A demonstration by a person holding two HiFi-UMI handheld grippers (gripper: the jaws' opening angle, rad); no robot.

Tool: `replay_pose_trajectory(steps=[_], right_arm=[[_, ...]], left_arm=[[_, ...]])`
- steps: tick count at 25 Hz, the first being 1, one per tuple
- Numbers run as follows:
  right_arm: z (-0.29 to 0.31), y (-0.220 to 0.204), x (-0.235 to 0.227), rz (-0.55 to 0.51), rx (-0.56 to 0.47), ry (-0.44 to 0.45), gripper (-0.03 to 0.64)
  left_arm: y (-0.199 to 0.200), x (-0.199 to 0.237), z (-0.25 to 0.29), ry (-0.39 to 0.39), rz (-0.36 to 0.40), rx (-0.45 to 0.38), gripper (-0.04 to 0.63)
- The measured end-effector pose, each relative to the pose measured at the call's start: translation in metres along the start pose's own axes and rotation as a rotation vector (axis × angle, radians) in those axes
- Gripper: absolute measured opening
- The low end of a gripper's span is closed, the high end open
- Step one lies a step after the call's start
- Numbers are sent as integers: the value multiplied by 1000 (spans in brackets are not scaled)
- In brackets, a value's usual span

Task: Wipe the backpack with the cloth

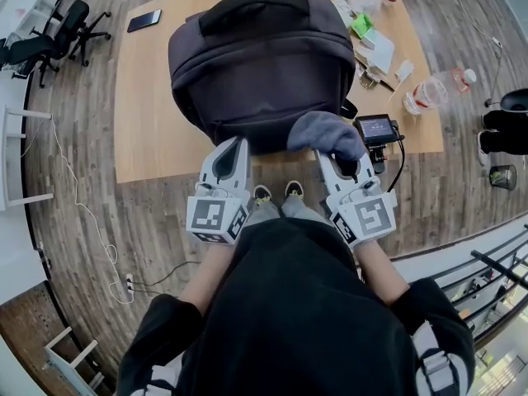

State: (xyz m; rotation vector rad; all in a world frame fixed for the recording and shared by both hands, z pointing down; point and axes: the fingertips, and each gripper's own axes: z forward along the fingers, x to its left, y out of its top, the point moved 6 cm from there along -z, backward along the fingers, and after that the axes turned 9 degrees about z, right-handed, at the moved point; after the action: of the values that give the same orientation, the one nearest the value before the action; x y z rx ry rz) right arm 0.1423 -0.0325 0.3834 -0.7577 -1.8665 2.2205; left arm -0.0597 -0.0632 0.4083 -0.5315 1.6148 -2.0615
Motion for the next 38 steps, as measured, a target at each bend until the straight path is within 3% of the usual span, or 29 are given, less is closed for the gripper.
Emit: replay_pose_trajectory(steps=[3,6,12,17,24,29,38], right_arm=[[7,22,4,21,-17,16,54],[16,37,3,-38,1,49,54],[35,75,-13,-169,13,-100,54],[49,92,-15,-300,88,-201,54],[86,95,-1,-304,178,-243,54],[116,90,18,-310,255,-204,54],[165,80,113,-371,293,40,54]], left_arm=[[0,2,-2,-30,0,1,15],[-1,2,-2,-55,3,-1,15],[0,5,-6,-83,-13,-10,15],[1,12,-9,-72,-19,-15,15],[2,23,-15,-46,-35,-31,15],[-1,30,-22,-20,-48,-31,15],[-1,44,-39,45,-51,-36,15]])
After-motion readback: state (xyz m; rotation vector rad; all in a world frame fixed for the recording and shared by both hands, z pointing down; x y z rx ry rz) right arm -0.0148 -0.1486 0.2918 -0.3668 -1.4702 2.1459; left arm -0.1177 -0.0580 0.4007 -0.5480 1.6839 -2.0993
